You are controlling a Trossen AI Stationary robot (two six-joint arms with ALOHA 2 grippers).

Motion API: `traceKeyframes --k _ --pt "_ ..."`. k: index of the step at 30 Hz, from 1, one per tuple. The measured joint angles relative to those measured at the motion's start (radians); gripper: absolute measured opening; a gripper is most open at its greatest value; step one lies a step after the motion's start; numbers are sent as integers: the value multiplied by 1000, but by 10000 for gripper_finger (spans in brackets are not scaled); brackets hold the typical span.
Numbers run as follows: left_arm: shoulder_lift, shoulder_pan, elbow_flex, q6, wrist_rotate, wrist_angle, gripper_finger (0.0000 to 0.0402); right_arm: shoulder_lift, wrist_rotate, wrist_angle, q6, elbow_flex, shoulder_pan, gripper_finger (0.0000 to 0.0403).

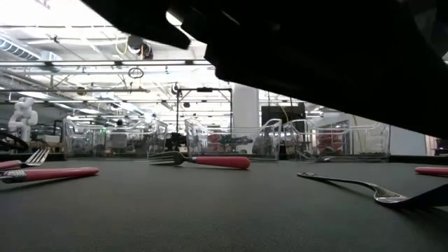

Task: Sort silverware by color (type)
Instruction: Put the black fork into the middle transparent bin

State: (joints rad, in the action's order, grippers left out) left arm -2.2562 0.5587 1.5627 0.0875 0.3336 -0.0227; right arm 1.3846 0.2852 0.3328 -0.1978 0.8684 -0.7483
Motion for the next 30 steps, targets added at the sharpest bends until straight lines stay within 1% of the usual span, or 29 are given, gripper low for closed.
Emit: traceKeyframes --k 9,19,23,26,30 --pt "-32 -3 -1 4 -1 -15 264 0 0 0 0 0 0 173" --pt "-33 -11 -1 -3 -14 -58 264 0 0 1 3 0 0 173" --pt "-33 -24 -1 -3 -16 -50 264 0 0 0 3 0 0 173" --pt "-32 -31 -1 -3 -23 -52 253 0 0 1 4 0 0 173" --pt "-32 -35 -1 -4 -62 -51 227 0 0 1 4 0 0 173"
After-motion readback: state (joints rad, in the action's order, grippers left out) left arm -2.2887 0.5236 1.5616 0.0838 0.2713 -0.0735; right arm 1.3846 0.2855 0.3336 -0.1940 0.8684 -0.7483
